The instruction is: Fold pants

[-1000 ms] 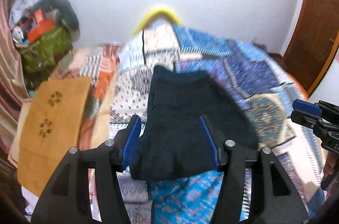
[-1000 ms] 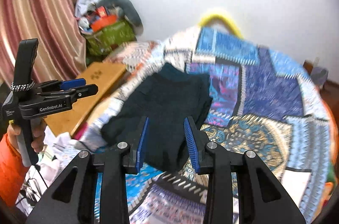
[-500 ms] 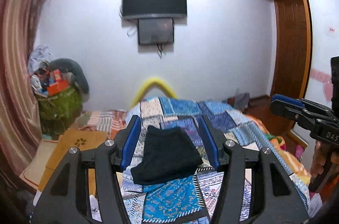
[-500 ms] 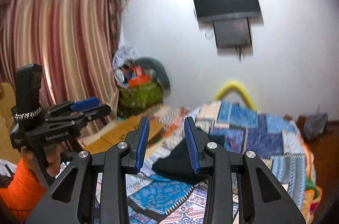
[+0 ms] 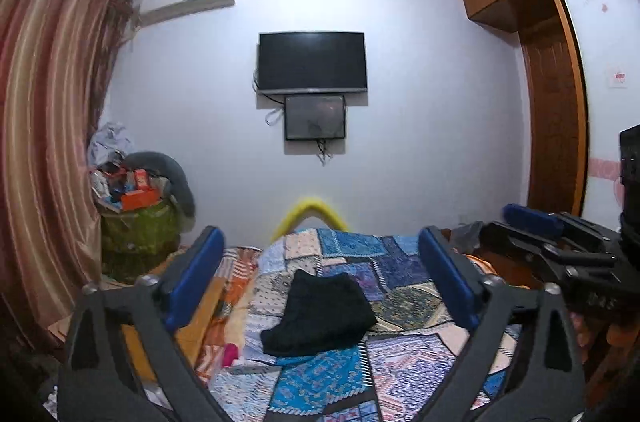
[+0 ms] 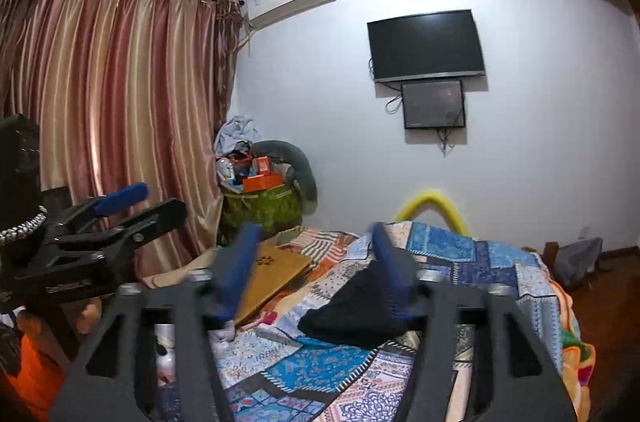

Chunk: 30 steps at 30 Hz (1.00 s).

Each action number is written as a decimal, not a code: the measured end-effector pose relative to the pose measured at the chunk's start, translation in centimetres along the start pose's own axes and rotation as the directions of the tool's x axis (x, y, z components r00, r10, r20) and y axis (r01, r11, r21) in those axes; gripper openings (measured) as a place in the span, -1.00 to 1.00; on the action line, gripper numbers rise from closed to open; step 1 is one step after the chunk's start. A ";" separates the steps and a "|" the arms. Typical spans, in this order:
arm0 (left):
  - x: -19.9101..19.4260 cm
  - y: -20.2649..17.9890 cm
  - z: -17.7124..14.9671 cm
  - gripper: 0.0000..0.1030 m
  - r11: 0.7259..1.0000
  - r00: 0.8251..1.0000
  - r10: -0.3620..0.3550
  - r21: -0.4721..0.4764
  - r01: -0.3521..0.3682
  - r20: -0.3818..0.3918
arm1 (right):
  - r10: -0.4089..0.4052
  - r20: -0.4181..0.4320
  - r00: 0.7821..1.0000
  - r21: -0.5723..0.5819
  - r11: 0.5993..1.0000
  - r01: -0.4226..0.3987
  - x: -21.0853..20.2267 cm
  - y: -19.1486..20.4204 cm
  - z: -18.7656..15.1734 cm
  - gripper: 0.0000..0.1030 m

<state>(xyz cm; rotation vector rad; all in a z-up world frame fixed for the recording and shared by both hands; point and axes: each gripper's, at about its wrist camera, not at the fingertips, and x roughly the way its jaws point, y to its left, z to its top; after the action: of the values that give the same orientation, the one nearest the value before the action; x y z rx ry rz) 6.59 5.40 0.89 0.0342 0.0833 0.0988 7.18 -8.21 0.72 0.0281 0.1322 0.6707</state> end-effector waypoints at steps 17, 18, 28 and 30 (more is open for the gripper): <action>0.2 0.7 -1.8 0.99 0.999 0.998 -0.032 -0.036 0.030 -0.056 | -0.088 0.017 0.996 0.002 0.996 0.088 -1.8 -0.2 -0.7 0.98; 0.2 0.7 -1.8 0.99 0.999 0.998 -0.033 -0.036 0.031 -0.057 | -0.089 0.016 0.996 0.005 0.996 0.089 -1.8 -0.3 -0.7 0.98; 1.2 0.7 -2.4 0.99 0.998 0.996 -0.046 -0.048 0.042 -0.080 | -0.093 -0.011 0.996 0.026 0.995 0.093 -1.9 -0.9 -1.4 0.98; 1.4 0.7 -2.5 0.99 0.998 0.995 -0.047 -0.052 0.042 -0.085 | -0.094 -0.016 0.995 0.030 0.995 0.095 -1.9 -1.1 -1.3 0.98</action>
<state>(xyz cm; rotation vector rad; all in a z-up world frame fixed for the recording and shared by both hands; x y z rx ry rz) 7.70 6.28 -1.71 -0.0216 0.1681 0.0577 6.18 -10.27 -0.47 0.0461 0.1568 0.5742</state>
